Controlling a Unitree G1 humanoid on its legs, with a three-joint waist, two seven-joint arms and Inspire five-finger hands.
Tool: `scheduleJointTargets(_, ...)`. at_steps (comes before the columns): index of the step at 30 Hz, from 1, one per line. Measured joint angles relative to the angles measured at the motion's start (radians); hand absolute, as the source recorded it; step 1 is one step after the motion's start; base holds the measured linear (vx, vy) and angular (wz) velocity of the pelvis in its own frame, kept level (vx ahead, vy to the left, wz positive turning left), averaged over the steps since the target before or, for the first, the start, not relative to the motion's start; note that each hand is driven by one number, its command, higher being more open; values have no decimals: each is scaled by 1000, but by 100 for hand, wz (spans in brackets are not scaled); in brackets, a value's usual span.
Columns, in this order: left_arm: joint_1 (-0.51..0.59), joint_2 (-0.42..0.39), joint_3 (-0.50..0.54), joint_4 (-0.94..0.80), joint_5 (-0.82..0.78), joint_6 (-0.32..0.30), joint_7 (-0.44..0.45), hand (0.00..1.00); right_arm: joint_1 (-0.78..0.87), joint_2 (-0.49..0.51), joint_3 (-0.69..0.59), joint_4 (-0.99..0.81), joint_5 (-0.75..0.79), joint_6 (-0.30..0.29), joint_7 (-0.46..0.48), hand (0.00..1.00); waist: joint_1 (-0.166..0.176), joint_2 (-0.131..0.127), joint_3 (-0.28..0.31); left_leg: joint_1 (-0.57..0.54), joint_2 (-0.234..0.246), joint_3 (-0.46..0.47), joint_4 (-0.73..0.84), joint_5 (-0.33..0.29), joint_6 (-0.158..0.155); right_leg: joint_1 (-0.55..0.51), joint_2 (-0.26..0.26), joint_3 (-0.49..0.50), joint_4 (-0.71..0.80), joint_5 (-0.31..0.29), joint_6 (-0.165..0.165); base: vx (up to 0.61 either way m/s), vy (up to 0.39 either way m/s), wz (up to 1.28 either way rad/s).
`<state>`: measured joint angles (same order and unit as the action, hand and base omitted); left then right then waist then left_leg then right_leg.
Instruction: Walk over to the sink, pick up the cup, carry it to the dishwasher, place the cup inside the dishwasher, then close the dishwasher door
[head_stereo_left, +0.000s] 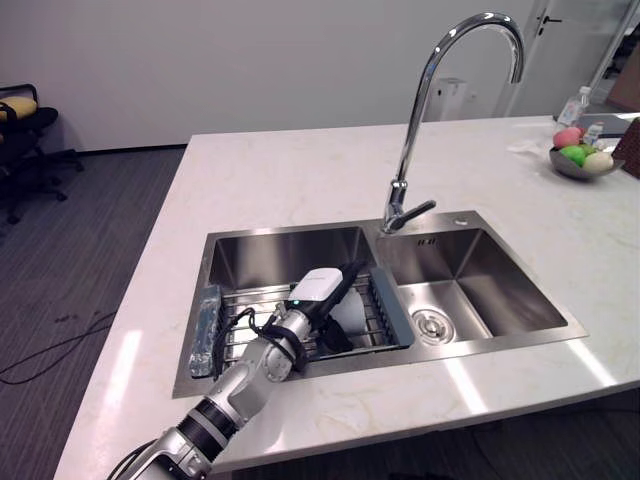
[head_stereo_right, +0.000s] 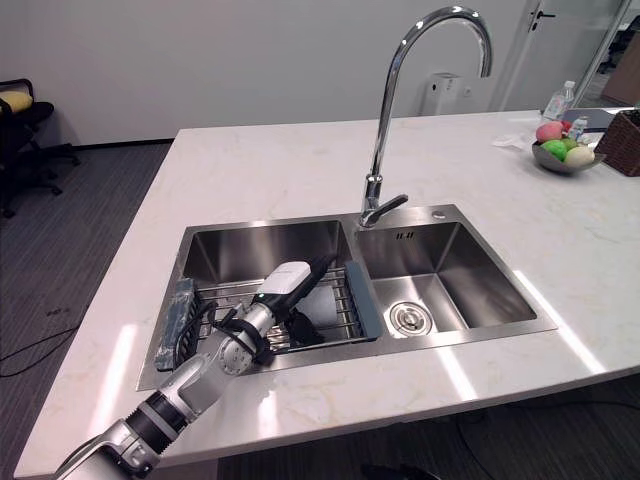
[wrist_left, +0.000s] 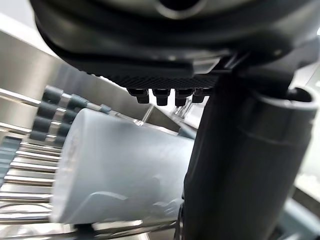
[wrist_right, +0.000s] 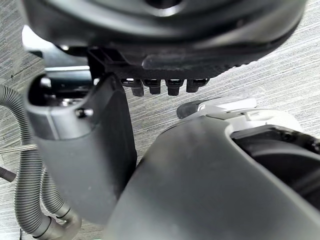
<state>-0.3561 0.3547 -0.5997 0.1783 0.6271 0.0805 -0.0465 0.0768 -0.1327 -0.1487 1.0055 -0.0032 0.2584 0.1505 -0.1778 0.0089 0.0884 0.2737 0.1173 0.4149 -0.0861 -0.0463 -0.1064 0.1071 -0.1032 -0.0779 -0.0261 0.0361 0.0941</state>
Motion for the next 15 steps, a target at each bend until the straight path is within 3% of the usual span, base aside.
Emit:
scheduleJointTargets(5,-49,0,-14,25,40,70,-90,100,-4,-1,1,-1,0,15,1,100,-3,2,-1,-4,0,11,0,-1,-1,1,4,12,-27,18,-3,-48,-41,-7)
scheduleJointTargets(6,-58,-4,-16,25,41,88,-111,0,-5,-2,1,-1,-1,19,2,100,-5,4,-3,-4,1,11,0,-1,-1,1,5,12,-27,19,-4,-50,-46,-2)
scheduleJointTargets(11,-109,-13,-9,34,72,143,-127,0,-7,-6,1,-15,-1,45,3,100,-21,18,-13,-3,2,11,0,-1,-1,5,6,12,-40,24,-4,-54,-50,0)
scheduleJointTargets(15,-157,-16,7,74,80,154,-121,0,-13,-7,9,-21,-1,57,3,100,-37,24,-14,-2,5,10,0,-2,-3,15,10,11,-52,27,-4,-22,-54,0)
